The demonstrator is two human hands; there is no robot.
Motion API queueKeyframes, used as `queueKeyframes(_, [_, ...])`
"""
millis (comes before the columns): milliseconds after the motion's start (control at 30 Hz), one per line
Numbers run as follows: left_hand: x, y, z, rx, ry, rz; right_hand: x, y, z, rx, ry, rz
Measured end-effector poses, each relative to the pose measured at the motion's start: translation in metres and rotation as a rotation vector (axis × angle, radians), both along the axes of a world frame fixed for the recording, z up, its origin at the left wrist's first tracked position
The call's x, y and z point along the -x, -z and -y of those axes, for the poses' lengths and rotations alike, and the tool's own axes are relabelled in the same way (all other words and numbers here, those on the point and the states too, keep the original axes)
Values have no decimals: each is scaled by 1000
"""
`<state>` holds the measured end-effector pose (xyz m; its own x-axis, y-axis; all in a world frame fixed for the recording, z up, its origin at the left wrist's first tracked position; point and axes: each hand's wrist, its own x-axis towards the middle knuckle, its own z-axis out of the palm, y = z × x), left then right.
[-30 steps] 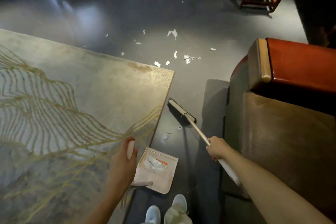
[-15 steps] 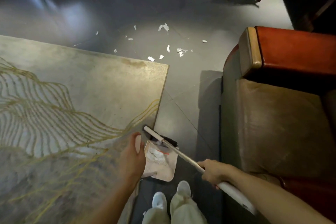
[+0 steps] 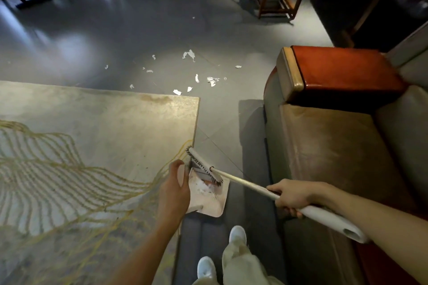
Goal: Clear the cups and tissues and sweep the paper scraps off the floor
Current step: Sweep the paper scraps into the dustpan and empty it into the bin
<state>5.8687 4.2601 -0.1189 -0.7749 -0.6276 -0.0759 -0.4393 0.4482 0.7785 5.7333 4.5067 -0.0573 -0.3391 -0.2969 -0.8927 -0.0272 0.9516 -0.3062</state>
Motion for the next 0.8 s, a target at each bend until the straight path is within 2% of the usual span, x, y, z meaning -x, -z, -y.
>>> queueKeyframes(167, [62, -10, 22, 95, 37, -25, 57, -9, 7, 46, 84, -78])
queueKeyframes(400, [185, -13, 44, 104, 90, -60, 178, -10, 26, 144, 246, -126])
queueKeyframes(800, [403, -29, 104, 115, -37, -100, 417, -2, 109, 114, 230, -303])
